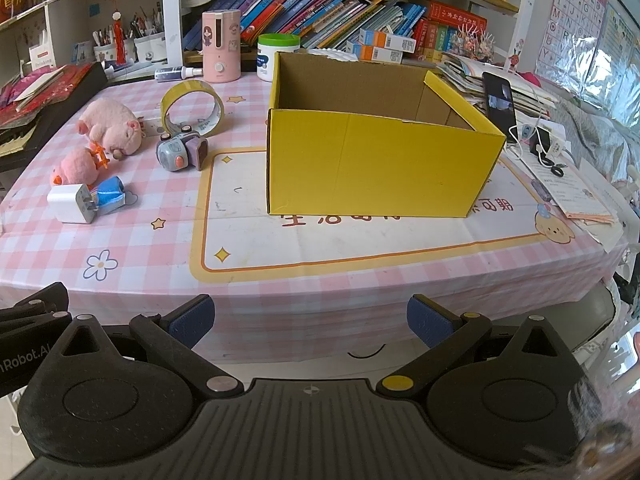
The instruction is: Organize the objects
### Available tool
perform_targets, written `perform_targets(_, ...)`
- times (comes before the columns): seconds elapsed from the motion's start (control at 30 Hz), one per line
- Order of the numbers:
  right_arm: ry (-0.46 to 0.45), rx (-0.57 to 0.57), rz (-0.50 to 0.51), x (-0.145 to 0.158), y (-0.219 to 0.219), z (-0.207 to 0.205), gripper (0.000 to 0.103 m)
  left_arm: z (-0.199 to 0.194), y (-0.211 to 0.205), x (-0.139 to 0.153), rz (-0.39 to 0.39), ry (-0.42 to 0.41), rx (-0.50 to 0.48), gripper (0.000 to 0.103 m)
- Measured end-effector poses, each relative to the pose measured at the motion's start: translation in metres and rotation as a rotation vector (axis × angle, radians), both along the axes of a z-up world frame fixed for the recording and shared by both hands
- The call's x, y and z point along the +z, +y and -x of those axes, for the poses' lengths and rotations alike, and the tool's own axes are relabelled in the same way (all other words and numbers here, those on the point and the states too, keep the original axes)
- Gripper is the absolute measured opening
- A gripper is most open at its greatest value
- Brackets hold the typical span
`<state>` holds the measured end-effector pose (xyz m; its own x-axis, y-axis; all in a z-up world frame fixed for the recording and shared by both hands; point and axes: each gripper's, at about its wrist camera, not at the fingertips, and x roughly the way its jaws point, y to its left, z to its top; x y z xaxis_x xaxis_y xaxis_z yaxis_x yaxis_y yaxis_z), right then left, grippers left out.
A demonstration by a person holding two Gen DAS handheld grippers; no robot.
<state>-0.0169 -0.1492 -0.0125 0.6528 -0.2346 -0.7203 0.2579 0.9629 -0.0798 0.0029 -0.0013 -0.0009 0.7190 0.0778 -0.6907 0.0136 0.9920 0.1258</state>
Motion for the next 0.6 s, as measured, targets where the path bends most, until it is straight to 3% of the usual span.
perform_targets(0.6,0.002,0.003,-0.001,0.0000,0.0010,-0.0007,0.103,0.0007,0.0019,-0.0018,0.005,0.007,0.001,0.103)
